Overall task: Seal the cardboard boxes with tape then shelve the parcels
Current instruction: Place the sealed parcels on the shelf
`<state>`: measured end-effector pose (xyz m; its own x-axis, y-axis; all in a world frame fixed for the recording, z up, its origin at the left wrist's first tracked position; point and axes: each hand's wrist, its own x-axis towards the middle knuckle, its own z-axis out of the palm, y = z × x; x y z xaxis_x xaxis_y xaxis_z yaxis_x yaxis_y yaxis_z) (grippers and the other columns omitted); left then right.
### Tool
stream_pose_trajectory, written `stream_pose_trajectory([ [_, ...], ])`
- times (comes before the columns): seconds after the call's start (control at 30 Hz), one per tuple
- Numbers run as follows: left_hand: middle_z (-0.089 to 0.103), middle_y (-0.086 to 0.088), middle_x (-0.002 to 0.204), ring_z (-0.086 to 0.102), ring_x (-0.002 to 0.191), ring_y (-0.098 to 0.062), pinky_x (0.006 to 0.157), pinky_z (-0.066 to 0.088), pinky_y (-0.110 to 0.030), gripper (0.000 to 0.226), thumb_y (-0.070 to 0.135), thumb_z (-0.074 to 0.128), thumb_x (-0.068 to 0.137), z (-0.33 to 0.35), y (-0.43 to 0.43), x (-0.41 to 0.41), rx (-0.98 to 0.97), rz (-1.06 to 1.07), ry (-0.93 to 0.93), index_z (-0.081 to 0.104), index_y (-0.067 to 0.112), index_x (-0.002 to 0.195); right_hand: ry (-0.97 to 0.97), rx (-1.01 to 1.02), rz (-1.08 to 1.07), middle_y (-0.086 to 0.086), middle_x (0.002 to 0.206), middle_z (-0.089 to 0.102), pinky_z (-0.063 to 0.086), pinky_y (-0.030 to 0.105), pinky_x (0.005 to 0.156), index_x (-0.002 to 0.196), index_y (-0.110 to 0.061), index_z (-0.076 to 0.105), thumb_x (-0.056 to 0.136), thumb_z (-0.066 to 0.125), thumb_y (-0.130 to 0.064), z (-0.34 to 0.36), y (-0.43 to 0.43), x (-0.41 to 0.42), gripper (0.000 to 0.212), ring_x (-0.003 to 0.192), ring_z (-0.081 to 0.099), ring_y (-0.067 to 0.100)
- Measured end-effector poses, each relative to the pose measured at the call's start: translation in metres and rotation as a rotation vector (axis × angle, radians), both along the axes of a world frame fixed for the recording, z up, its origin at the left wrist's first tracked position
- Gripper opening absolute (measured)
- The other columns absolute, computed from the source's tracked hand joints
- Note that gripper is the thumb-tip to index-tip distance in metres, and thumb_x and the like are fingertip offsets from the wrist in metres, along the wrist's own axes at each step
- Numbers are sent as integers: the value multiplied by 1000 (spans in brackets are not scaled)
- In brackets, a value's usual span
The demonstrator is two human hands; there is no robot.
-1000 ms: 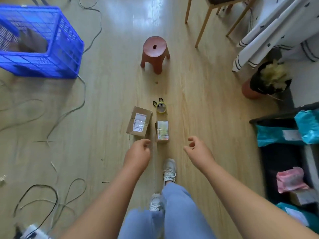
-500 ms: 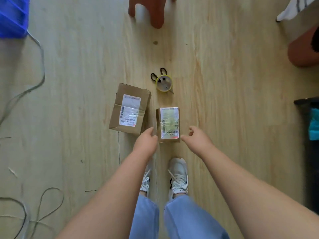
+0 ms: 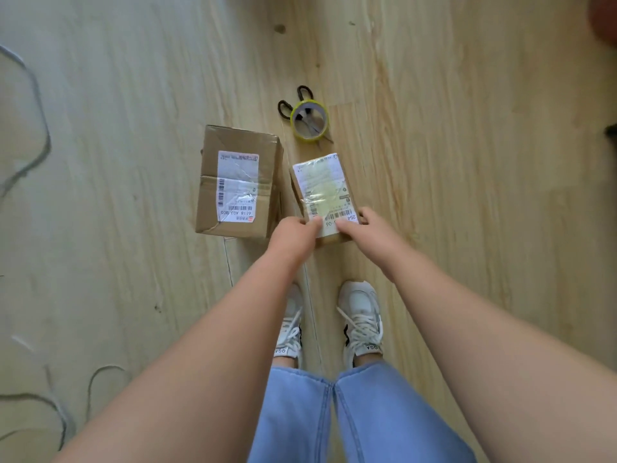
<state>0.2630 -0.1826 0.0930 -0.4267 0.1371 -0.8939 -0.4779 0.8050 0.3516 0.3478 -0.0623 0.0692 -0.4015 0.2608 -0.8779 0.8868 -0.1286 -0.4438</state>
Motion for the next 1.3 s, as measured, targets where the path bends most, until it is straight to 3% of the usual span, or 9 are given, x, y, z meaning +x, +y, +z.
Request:
stream_pose_trajectory([
  [0.13,73,-13,97,70,94,-31,93,55,-48,26,40,60,93,69,8,4,76,112,-26,65,16,83,107,-46,-128,-10,124,65,43,22,84,139,-34,46,85,75,-45,77,12,13,62,112,59,7],
  [0.33,73,-16,104,71,89,-22,90,58,-41,37,37,61,94,235,45,8,264,136,-53,67,4,108,218,-20,-223,-10,112,69,41,30,80,130,-40,48,76,84,-45,247,60,28,65,104,59,6],
  [0.57,66,14,90,58,73,6,64,37,-15,53,61,56,90,411,91,-2,443,34,56,67,15,114,379,9,-403,-5,118,72,49,48,102,126,-35,55,71,80,-49,421,87,64,62,112,66,16],
  [0.63,71,12,87,66,70,3,68,42,-19,51,59,60,88,452,105,-4,540,16,34,66,15,113,413,59,-456,-7,120,70,50,49,103,133,-34,51,73,84,-47,458,85,74,69,114,65,14],
  [0.73,67,2,103,68,94,-13,87,53,-34,62,61,65,83,498,123,-10,576,-2,68,55,12,121,465,113,-543,-6,118,72,49,47,104,132,-30,52,77,83,-36,502,84,89,63,113,66,15],
  [0.83,55,-1,109,69,99,-25,92,56,-40,83,65,68,77,542,139,-7,569,-163,60,44,16,140,525,155,-586,-5,114,74,51,40,103,127,-27,56,70,84,-37,551,86,117,64,110,68,15],
  [1.03,67,-17,115,66,104,-31,97,54,-44,69,70,71,67,590,170,21,590,-697,-102,68,15,110,568,204,-603,1,116,74,50,39,104,132,-25,56,80,81,-17,615,106,196,58,110,69,18],
  [1.2,70,-11,117,61,114,-33,102,49,-39,77,70,72,61,605,207,89,627,-789,-148,64,22,121,491,422,-835,0,124,68,47,47,107,122,-36,62,59,92,-51,633,125,266,71,119,63,20],
  [1.3,68,-10,120,62,114,-28,106,47,-41,57,54,70,81,618,232,148,735,-749,-192,59,22,127,320,633,-1060,-4,122,63,52,48,100,129,-32,52,54,76,-81,641,135,306,92,111,64,21],
])
